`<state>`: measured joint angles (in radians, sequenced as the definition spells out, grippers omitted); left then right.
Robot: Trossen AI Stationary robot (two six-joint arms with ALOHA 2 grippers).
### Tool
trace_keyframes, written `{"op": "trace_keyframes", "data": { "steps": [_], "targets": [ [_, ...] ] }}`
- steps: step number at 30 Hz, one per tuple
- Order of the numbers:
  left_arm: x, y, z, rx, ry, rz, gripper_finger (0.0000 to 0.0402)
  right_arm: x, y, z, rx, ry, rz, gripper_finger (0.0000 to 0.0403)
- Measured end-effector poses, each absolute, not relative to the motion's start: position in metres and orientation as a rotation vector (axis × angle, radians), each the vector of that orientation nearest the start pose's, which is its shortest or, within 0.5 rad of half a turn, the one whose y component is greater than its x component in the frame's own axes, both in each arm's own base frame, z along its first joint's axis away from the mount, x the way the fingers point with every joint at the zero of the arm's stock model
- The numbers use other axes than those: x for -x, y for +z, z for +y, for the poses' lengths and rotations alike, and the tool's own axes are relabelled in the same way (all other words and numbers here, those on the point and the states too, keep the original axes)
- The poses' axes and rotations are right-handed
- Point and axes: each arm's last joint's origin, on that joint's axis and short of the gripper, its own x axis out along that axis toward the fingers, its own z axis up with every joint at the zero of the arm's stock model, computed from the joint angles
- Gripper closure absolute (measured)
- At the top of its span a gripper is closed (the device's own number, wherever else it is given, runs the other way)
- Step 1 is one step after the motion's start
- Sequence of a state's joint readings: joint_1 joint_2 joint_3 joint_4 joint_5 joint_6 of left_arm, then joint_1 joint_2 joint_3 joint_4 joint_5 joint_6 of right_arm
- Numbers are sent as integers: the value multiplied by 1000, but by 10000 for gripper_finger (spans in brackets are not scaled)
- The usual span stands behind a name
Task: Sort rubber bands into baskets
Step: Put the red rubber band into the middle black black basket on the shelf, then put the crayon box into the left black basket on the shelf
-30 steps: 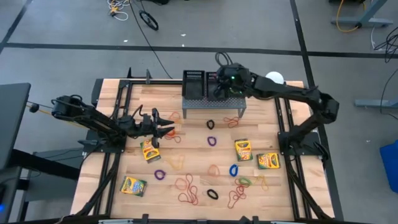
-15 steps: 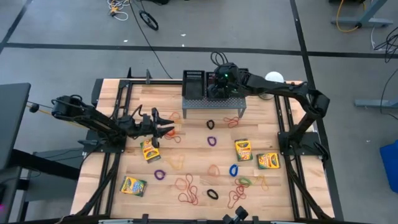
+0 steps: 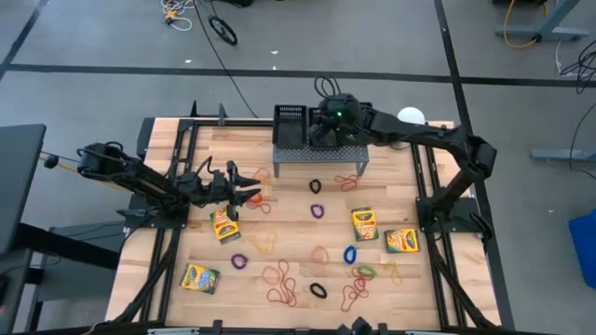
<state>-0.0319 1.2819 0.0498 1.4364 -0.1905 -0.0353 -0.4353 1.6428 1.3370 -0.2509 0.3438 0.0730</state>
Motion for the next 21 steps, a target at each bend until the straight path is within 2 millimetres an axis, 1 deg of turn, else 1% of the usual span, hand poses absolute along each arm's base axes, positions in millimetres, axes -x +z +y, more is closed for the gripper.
{"op": "trace_keyframes", "data": {
  "steps": [2,4,6,8,11,12,14,17,21],
  "targets": [
    [-177,165,0,64,154,-203,277,-329,315,-158,-76,-754,529,219],
    [-177,164,0,85,152,-202,277,-323,326,-145,-55,-709,524,233],
    [-177,164,0,100,150,-195,277,-318,334,-128,-28,-633,513,264],
    [-177,163,0,108,150,-189,277,-313,334,-107,-11,-527,523,307],
    [-177,163,0,105,150,-189,277,-307,322,-80,8,-405,551,377],
    [-177,163,0,104,150,-189,277,-305,317,-70,12,-380,547,389],
    [-177,163,0,102,150,-189,277,-301,308,-53,14,-336,525,390],
    [-178,162,-1,110,139,-181,277,-295,288,-29,4,-267,487,382],
    [-178,160,-1,121,134,-160,287,-286,262,-7,-9,-230,441,396]
  ]
}}
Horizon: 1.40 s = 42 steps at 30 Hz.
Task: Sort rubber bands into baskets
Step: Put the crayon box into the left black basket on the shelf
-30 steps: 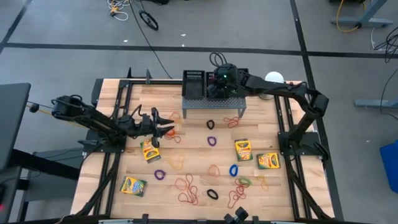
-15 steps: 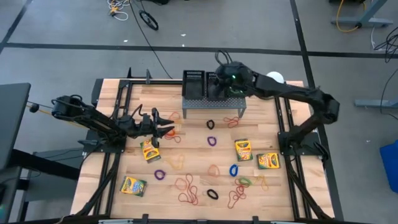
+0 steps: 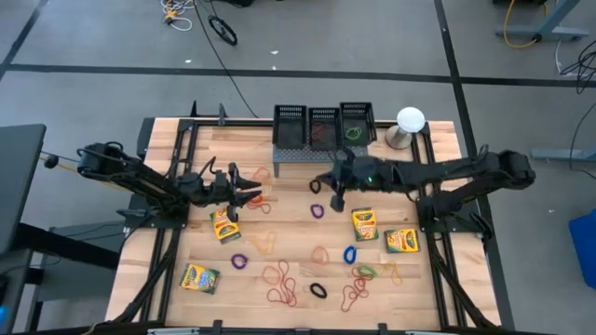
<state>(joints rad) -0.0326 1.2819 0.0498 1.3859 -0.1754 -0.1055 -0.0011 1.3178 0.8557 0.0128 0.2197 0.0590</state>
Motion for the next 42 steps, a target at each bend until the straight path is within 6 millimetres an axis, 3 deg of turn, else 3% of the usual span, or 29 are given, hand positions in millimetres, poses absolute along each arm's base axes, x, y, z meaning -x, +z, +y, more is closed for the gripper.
{"op": "trace_keyframes", "data": {
  "steps": [4,11,20,30,42],
  "targets": [
    [-178,158,-1,130,130,-137,323,-278,237,8,-29,-209,456,394],
    [-179,153,-3,141,54,-86,394,-269,216,28,-8,-177,442,399],
    [-204,150,-10,165,-23,149,393,-256,200,40,5,-121,255,395],
    [-232,161,-28,96,-43,618,378,-240,179,36,-53,-182,214,396],
    [-221,174,-48,98,-89,1054,322,-239,179,35,-43,-187,214,396]
  ]
}}
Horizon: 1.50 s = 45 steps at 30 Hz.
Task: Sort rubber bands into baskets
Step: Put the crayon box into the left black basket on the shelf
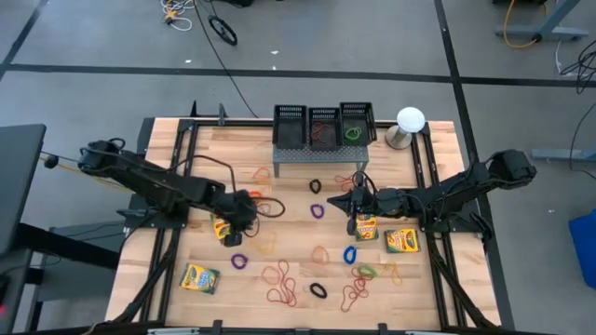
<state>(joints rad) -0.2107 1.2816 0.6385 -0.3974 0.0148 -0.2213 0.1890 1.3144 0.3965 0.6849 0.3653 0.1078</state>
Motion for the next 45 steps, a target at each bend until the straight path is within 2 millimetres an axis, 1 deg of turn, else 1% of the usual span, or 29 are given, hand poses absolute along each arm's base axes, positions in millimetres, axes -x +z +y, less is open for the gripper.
{"op": "trace_keyframes", "data": {
  "steps": [4,8,10,18,22,26,30,36,40,43,45],
  "targets": [
    [-212,172,-60,138,-166,1144,296,-239,179,35,-43,-187,215,396],
    [-205,171,-79,85,-229,1157,286,-239,179,35,-30,-186,216,396],
    [-204,169,-86,61,-200,1160,286,-239,179,35,-24,-185,217,396],
    [-199,150,-107,148,-22,1233,287,-239,179,35,-10,-184,219,396],
    [-201,144,-114,134,84,1218,287,-239,179,35,1,-182,220,396],
    [-206,149,-118,96,142,1215,287,-239,179,35,1,-182,220,396],
    [-211,152,-119,51,178,1274,287,-239,178,35,2,-182,221,396],
    [-215,139,-123,10,190,1371,287,-239,178,35,12,-180,223,396],
    [-216,133,-124,17,226,1394,288,-239,178,35,12,-180,224,396],
    [-217,132,-124,48,255,1392,296,-239,178,35,12,-180,223,396],
    [-216,133,-123,68,267,1391,313,-239,178,35,12,-180,223,396]
  ]
}}
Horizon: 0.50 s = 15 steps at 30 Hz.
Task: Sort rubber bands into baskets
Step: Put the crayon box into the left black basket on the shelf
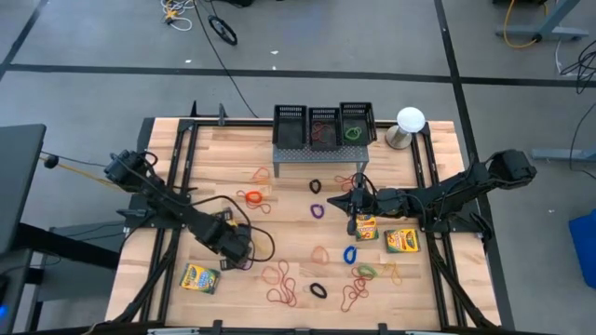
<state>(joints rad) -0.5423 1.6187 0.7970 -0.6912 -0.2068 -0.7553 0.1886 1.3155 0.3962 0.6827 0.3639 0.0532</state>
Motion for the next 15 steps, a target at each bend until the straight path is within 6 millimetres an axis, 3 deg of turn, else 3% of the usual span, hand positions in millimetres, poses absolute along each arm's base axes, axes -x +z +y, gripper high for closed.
{"op": "trace_keyframes", "data": {
  "steps": [6,15],
  "targets": [
    [-215,136,-122,60,301,1419,391,-239,178,35,1,-180,222,396],
    [-232,173,-125,-42,363,1376,397,-239,178,35,1,-179,222,396]
  ]
}}
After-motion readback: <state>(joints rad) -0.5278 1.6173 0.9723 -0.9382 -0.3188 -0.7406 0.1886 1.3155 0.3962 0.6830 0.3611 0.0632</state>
